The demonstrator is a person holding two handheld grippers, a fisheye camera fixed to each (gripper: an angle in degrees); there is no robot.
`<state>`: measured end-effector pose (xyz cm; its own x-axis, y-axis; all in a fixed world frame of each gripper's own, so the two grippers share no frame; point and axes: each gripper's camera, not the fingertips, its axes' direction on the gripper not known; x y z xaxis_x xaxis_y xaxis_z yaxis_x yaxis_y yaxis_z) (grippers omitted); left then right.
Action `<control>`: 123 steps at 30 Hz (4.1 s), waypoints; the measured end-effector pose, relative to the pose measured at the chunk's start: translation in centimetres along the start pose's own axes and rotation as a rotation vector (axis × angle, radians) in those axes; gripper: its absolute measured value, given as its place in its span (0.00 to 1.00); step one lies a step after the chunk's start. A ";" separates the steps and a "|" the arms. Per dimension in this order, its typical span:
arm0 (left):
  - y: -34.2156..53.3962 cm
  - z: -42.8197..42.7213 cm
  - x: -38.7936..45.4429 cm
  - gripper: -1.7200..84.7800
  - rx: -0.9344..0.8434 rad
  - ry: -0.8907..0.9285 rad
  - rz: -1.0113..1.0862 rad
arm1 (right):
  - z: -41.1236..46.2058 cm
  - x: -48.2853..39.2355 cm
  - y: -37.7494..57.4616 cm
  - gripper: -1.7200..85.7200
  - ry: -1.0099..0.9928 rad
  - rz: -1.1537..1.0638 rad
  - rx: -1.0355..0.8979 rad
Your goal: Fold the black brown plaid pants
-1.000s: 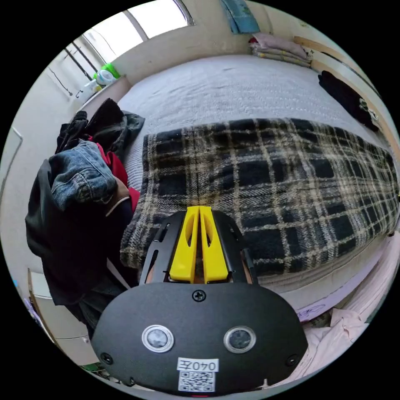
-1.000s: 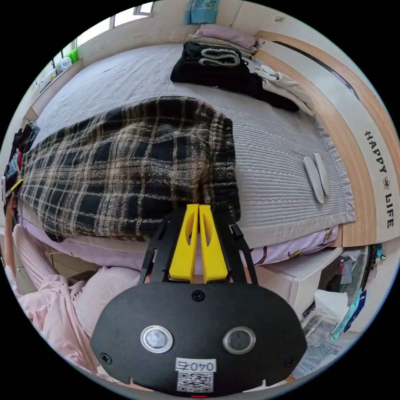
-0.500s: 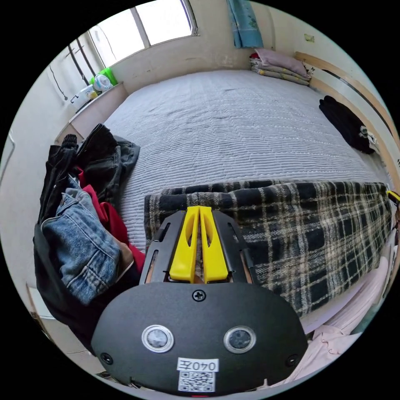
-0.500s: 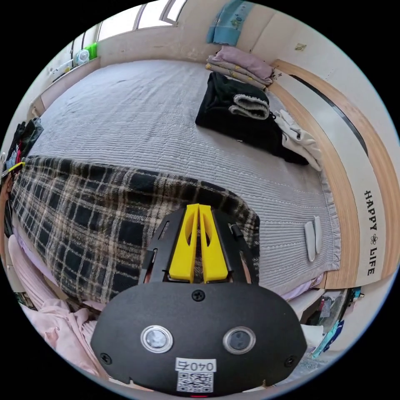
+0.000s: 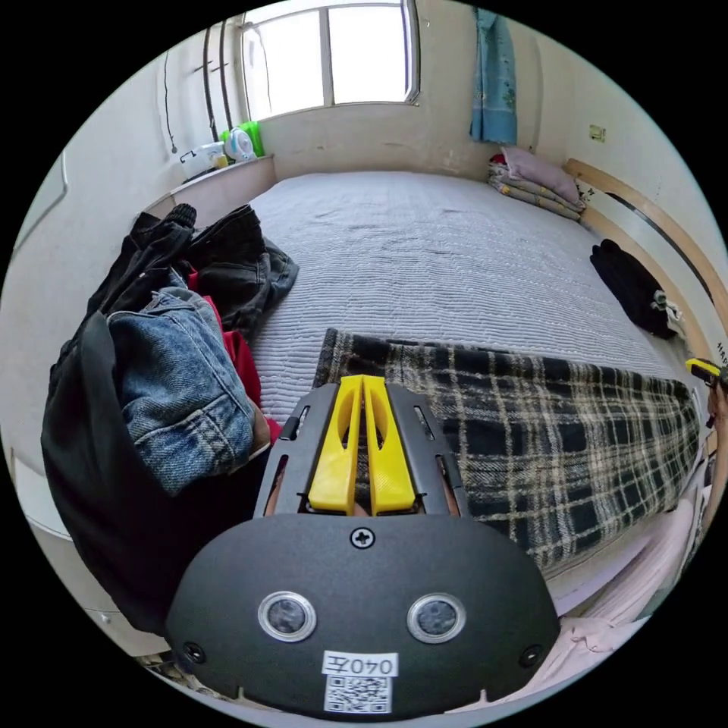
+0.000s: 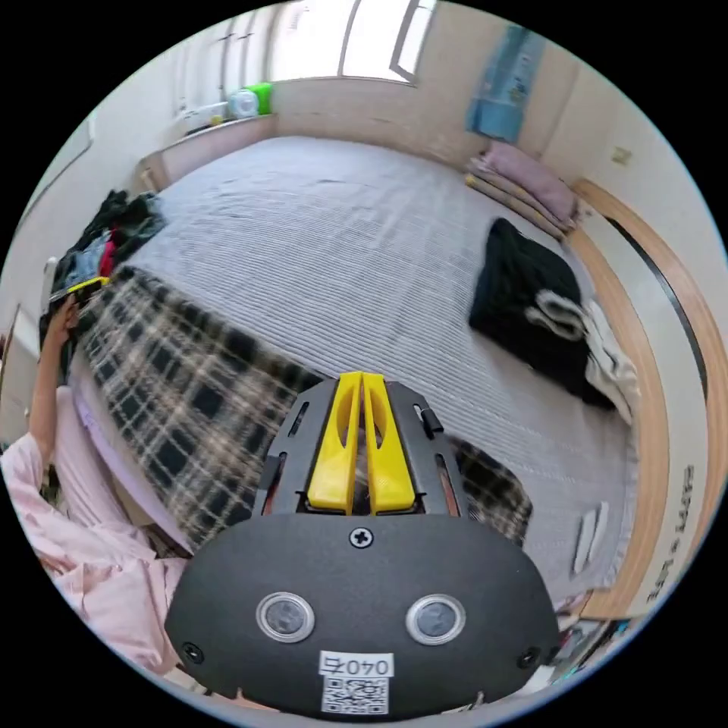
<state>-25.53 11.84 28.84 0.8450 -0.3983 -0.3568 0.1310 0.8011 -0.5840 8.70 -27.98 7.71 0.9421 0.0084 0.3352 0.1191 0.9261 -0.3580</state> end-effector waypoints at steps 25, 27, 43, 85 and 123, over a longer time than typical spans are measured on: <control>2.2 -2.1 -4.3 0.01 0.005 0.045 0.022 | 12.7 -35.8 -20.7 0.02 -0.249 -0.723 -0.217; 2.1 -2.1 -5.1 0.01 0.006 0.059 0.003 | 11.2 -35.9 -20.7 0.01 -0.214 -0.748 -0.168; 0.8 -1.5 -4.3 0.01 -0.065 0.034 0.119 | 8.2 -32.5 -16.3 0.02 -0.100 -0.392 -0.031; 8.6 -7.7 -20.1 0.08 -0.085 0.320 -0.190 | 6.8 -44.1 -6.7 0.01 -0.499 -0.659 0.005; 10.2 -3.6 -25.5 0.08 0.006 0.364 -0.563 | 12.0 -29.5 -24.9 0.10 -0.528 -0.430 -0.071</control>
<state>-47.62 28.56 29.41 0.4183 -0.8805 -0.2228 0.5043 0.4292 -0.7493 -25.87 -46.79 17.18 0.5293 -0.1547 0.8342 0.4858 0.8614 -0.1484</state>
